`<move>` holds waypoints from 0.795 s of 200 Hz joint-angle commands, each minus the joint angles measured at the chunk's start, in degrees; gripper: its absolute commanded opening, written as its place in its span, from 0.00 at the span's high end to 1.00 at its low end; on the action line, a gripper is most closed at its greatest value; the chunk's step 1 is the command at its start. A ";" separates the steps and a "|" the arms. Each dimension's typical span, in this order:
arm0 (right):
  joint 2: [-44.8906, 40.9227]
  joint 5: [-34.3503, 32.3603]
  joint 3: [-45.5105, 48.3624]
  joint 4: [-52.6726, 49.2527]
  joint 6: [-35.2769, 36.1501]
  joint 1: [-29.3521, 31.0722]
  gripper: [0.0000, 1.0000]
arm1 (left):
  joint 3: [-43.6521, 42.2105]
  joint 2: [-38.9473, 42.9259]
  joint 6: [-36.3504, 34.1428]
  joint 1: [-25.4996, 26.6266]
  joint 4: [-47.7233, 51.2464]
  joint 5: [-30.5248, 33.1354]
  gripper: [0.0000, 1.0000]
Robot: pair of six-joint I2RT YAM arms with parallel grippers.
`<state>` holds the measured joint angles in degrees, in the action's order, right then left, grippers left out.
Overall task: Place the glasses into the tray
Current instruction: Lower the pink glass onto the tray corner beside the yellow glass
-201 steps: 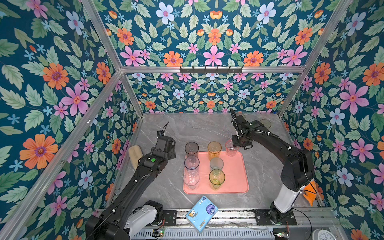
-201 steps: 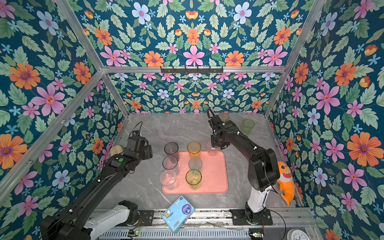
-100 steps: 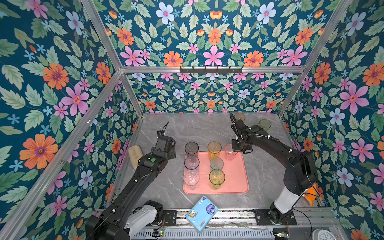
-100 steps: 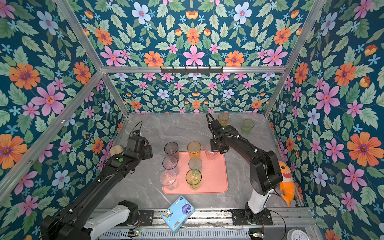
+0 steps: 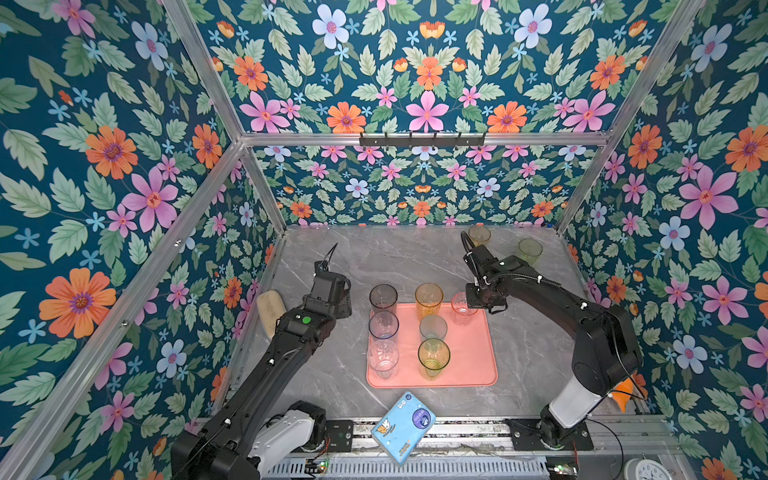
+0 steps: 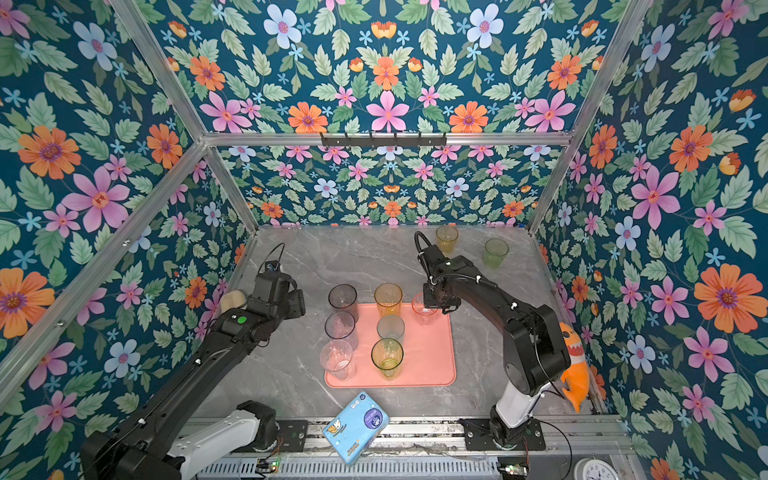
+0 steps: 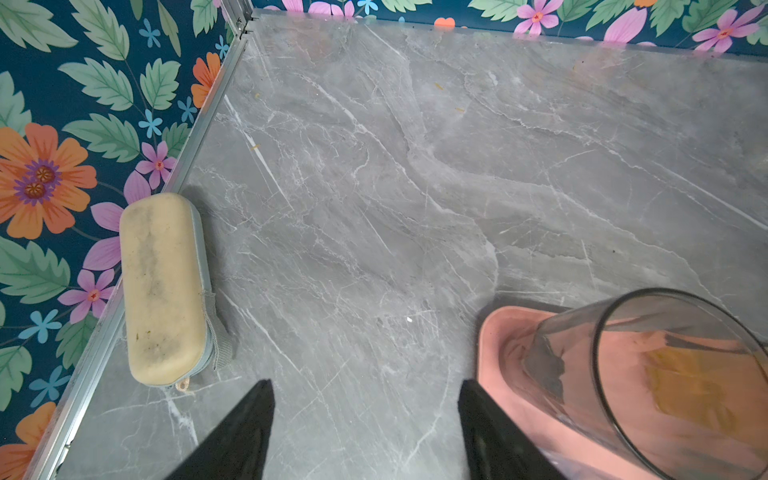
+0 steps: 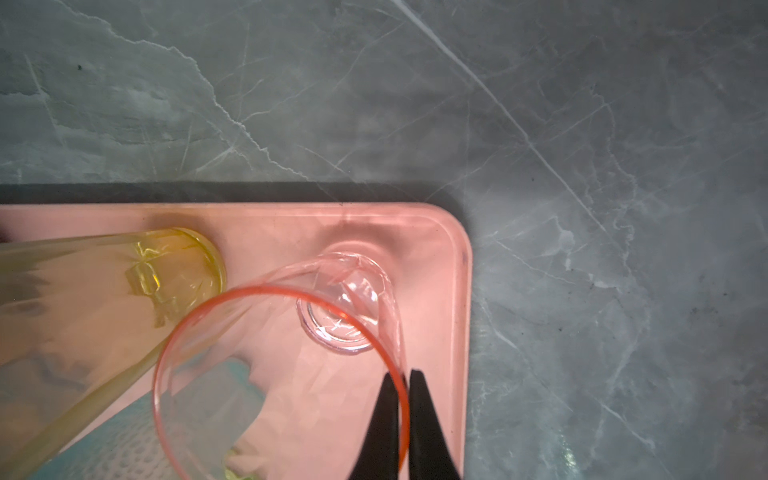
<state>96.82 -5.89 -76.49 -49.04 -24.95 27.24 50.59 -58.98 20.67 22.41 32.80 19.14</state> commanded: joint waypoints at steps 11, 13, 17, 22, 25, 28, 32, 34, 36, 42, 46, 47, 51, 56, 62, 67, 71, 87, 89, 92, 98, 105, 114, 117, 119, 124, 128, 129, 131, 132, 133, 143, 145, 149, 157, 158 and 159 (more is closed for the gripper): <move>-0.75 -1.10 0.76 1.63 -1.24 0.02 1.00 | 0.04 0.08 0.15 -0.09 -1.07 -0.31 0.27; -0.75 -1.07 0.80 1.74 -1.26 0.01 1.00 | 0.04 0.09 0.12 -0.09 -1.07 -0.32 0.27; -0.75 -1.13 0.87 1.88 -1.25 0.00 1.00 | 0.07 0.06 0.09 -0.09 -1.07 -0.28 0.27; -0.70 -1.25 0.90 1.91 -1.41 0.01 1.00 | 0.04 0.01 0.09 -0.09 -1.07 -0.25 0.27; -0.63 -1.24 0.91 1.87 -1.47 0.00 1.00 | 0.04 0.03 0.16 -0.07 -1.07 -0.24 0.27; -0.62 -1.27 0.91 1.95 -1.49 0.00 1.00 | 0.04 0.02 0.13 -0.09 -1.07 -0.24 0.27; -0.54 -1.24 0.99 2.05 -1.57 0.00 1.00 | 0.04 0.02 0.13 -0.09 -1.07 -0.29 0.27; -0.50 -1.28 0.99 2.05 -1.65 0.00 1.00 | 0.04 0.05 0.13 -0.09 -1.07 -0.32 0.27; -0.56 -1.37 1.03 2.11 -1.65 0.00 1.00 | 0.04 0.02 0.09 -0.09 -1.07 -0.32 0.27; -0.52 -1.42 1.18 2.22 -1.77 0.00 1.00 | -0.03 0.07 0.13 -0.09 -1.07 -0.32 0.27; -0.42 -1.39 1.27 2.27 -1.85 0.00 1.00 | -0.05 0.05 0.10 -0.09 -1.07 -0.40 0.27; -0.41 -1.36 1.31 2.27 -1.85 0.00 1.00 | -0.05 0.07 0.09 -0.09 -1.07 -0.37 0.27; -0.38 -1.35 1.30 2.36 -1.92 0.00 1.00 | -0.03 0.04 0.08 -0.09 -1.07 -0.41 0.27; -0.40 -1.39 1.41 2.29 -1.87 -0.02 1.00 | -0.05 0.01 0.15 -0.08 -1.07 -0.37 0.27; -0.24 -1.40 1.47 2.29 -1.87 0.00 1.00 | -0.05 0.02 0.15 -0.09 -1.07 -0.37 0.27; -0.27 -1.40 1.45 2.28 -1.93 0.00 1.00 | -0.05 0.03 0.10 -0.07 -1.06 -0.35 0.27; -0.19 -1.49 1.51 2.28 -1.97 -0.01 1.00 | -0.05 0.01 0.16 -0.09 -1.06 -0.33 0.27; -0.21 -1.91 1.60 2.21 -1.96 0.00 1.00 | -0.05 0.01 0.24 -0.09 -1.07 -0.41 0.27; -0.18 -1.99 1.54 2.22 -1.95 0.00 1.00 | -0.05 0.05 0.23 -0.09 -1.07 -0.39 0.27; -0.20 -2.08 1.58 2.19 -1.99 0.00 1.00 | -0.05 0.08 0.22 -0.09 -1.07 -0.39 0.27; -0.14 -2.18 1.69 2.27 -1.99 0.00 1.00 | -0.05 0.01 0.17 -0.09 -1.07 -0.34 0.27; -0.06 -2.34 1.71 2.43 -1.86 -0.04 1.00 | -0.03 0.06 0.19 -0.09 -1.07 -0.39 0.27; 0.22 -2.79 1.69 2.36 -1.96 0.00 1.00 | -0.05 0.07 0.20 -0.07 -1.07 -0.48 0.27; 0.29 -2.90 1.67 2.40 -1.99 0.00 1.00 | -0.05 0.04 0.17 -0.09 -1.07 -0.47 0.27; 0.43 -3.01 1.69 2.31 -1.98 0.00 1.00 | -0.03 0.01 0.17 -0.09 -1.11 -0.52 0.27; 0.60 -3.09 1.61 2.20 -2.10 0.00 1.00 | -0.05 0.01 0.22 -0.09 -1.14 -0.54 0.27; 0.64 -3.20 1.51 2.18 -2.06 0.00 1.00 | -0.05 0.04 0.18 -0.09 -1.07 -0.54 0.27; 0.69 -3.22 1.51 2.19 -2.09 -0.04 1.00 | -0.05 0.02 0.17 -0.09 -1.07 -0.57 0.27; 0.73 -3.24 1.52 2.10 -2.05 -0.03 1.00 | -0.05 -0.01 0.17 -0.09 -1.07 -0.52 0.27; 0.78 -3.25 1.52 2.10 -2.13 -0.02 1.00 | -0.05 0.04 0.17 -0.09 -1.07 -0.51 0.27; 0.81 -3.25 1.47 2.10 -2.17 -0.01 1.00 | -0.05 0.02 0.16 -0.09 -1.07 -0.51 0.27; 0.83 -3.25 1.58 2.28 -2.21 -0.02 1.00 | -0.05 0.01 0.17 -0.09 -1.07 -0.47 0.27; 0.83 -3.25 1.64 2.32 -2.25 0.00 1.00 | -0.05 0.01 0.21 -0.09 -1.07 -0.47 0.27; 0.84 -3.23 1.69 2.47 -2.26 0.00 1.00 | -0.05 0.04 0.18 -0.09 -1.07 -0.44 0.27; 0.75 -3.32 1.70 2.54 -2.28 0.00 1.00 | -0.05 0.15 0.17 -0.09 -1.07 -0.50 0.27; 0.75 -3.33 1.70 2.50 -2.33 0.00 1.00 | -0.05 0.12 0.17 -0.09 -1.07 -0.50 0.27; 0.70 -3.33 1.74 2.48 -2.36 0.00 1.00 | -0.05 0.11 0.17 -0.09 -1.07 -0.55 0.27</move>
<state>97.41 -7.92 -74.83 -46.81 -26.63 27.22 50.59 -58.98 20.69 22.39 32.77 18.74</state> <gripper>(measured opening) 0.060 0.728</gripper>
